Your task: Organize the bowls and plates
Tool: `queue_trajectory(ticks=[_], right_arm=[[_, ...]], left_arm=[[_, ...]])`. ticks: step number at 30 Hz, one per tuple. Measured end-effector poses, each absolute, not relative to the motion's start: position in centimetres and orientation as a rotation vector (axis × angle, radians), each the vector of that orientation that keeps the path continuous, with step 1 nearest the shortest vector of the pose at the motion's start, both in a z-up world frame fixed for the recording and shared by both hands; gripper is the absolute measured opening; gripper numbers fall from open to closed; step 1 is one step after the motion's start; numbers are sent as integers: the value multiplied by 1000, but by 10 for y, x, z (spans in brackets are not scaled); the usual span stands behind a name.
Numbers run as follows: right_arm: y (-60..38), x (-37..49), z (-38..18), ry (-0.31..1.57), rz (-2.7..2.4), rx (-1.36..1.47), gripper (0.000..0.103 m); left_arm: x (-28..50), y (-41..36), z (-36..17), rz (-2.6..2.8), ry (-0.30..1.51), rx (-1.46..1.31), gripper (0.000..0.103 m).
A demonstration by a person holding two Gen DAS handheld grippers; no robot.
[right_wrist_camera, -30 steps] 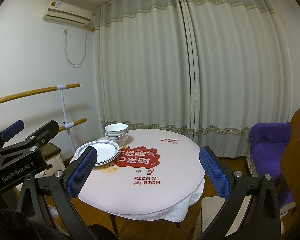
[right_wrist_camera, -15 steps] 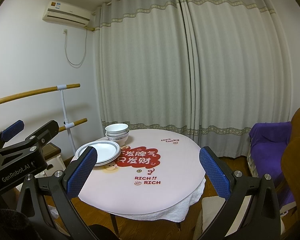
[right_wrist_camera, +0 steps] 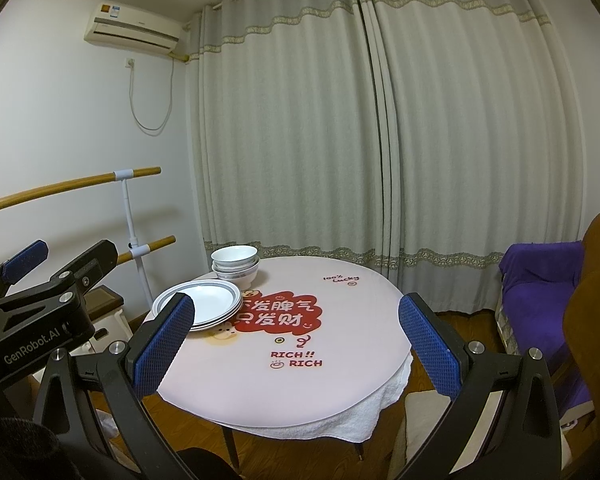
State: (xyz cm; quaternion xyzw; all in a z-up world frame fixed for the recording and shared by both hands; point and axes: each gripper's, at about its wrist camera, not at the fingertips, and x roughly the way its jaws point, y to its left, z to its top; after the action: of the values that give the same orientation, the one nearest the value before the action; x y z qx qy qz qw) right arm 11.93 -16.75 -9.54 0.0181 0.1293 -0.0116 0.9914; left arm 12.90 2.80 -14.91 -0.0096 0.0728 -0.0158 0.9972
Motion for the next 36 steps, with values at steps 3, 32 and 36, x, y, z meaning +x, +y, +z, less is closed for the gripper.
queue_trajectory(ticks=[3, 32, 36], right_arm=[[-167, 119, -96, 259, -23, 38, 103], [-159, 116, -100, 261, -20, 43, 103], [-160, 117, -99, 262, -21, 43, 103]], left_arm=[[129, 28, -149, -31, 145, -18, 102], [130, 28, -149, -27, 142, -16, 102], [130, 29, -149, -27, 141, -16, 102]])
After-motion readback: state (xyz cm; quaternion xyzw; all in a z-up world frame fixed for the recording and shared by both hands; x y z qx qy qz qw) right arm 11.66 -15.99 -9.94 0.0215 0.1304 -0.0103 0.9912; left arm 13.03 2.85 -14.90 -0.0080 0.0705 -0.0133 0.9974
